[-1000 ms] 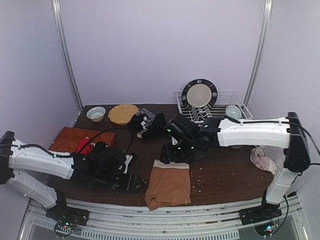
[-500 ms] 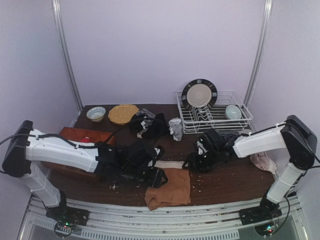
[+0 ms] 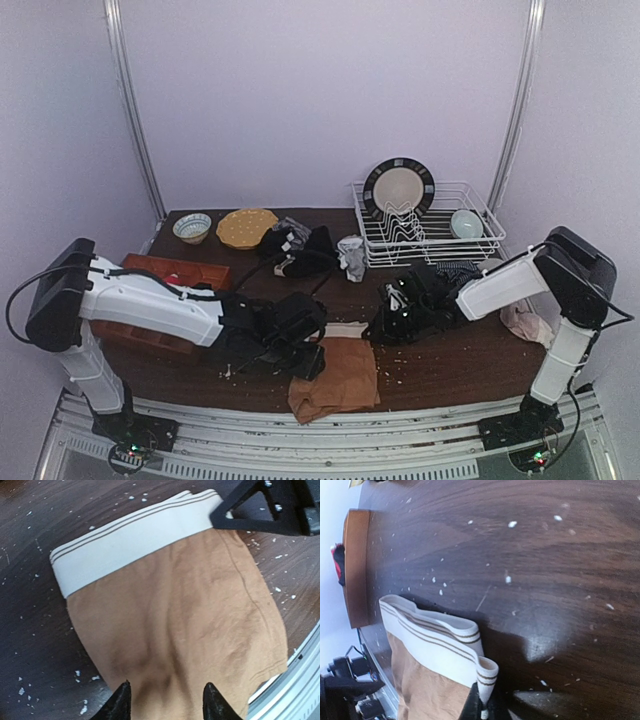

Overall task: Roll the underwear
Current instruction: Smooth out the underwear at the center of the board.

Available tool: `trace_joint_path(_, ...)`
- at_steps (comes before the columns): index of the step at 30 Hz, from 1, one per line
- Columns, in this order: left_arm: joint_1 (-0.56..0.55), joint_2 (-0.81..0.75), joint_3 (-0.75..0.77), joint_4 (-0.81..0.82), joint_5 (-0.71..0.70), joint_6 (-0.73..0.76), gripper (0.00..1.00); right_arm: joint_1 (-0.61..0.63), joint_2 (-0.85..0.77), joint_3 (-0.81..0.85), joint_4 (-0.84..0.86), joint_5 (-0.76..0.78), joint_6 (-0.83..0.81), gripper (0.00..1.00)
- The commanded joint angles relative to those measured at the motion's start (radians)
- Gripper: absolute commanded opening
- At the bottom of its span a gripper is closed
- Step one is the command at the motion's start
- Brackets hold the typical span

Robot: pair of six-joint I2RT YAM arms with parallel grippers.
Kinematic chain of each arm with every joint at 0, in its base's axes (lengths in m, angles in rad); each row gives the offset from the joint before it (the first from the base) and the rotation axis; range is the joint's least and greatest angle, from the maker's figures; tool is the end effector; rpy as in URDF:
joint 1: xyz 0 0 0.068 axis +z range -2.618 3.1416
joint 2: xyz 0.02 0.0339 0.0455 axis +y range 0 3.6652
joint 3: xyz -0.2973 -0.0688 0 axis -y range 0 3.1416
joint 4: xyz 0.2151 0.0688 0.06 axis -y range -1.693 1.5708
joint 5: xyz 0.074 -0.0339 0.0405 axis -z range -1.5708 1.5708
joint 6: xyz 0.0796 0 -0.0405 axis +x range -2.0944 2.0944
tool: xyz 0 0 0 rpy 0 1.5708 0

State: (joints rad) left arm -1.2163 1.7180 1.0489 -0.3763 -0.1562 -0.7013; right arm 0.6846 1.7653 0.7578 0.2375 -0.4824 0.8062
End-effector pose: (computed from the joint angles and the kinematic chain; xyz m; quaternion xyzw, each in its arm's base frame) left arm 0.1317 -0.3203 0.1892 0.2256 0.9362 -0.1686 0.2104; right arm 0.2453 0.2479 0.1548 -0.0386 0.8983 0.4184 0.1289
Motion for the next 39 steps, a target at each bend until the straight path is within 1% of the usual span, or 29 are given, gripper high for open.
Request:
trace_joint_path(1,0.028,-0.032,-0.059,0.027,-0.013,-0.017,0.45,0.0,-0.026,-0.031,-0.097,0.011,-0.014,0.0)
trace_joint_path(5,0.039,-0.026,-0.103,0.083,0.015,-0.022,0.44,0.0,-0.099,-0.022,-0.187,0.031,-0.03,0.0)
trace_joint_path(9,0.04,-0.009,-0.096,0.094,0.027,-0.005,0.43,0.004,-0.172,0.021,-0.332,0.098,-0.051,0.0)
trace_joint_path(12,0.041,0.005,-0.087,0.1,0.033,0.005,0.43,0.021,-0.216,0.057,-0.435,0.15,-0.04,0.0)
trace_joint_path(14,0.041,0.015,-0.086,0.116,0.041,0.007,0.43,0.039,-0.24,0.073,-0.473,0.177,-0.019,0.0)
trace_joint_path(18,0.041,0.045,-0.08,0.149,0.075,0.01,0.42,0.086,-0.252,0.105,-0.469,0.184,0.056,0.0)
trace_joint_path(22,0.041,0.063,-0.079,0.173,0.102,0.009,0.41,0.127,-0.24,0.133,-0.421,0.194,0.142,0.0)
trace_joint_path(29,0.041,0.058,-0.112,0.207,0.107,0.004,0.39,0.203,-0.147,0.221,-0.354,0.218,0.254,0.0)
trace_joint_path(35,0.041,0.044,-0.151,0.227,0.103,-0.01,0.38,0.241,-0.01,0.343,-0.35,0.24,0.269,0.0)
trace_joint_path(37,0.04,0.033,-0.162,0.228,0.1,-0.013,0.38,0.237,0.01,0.353,-0.339,0.247,0.263,0.0)
trace_joint_path(39,0.041,0.025,-0.171,0.22,0.098,-0.014,0.37,0.226,-0.003,0.345,-0.361,0.269,0.242,0.0)
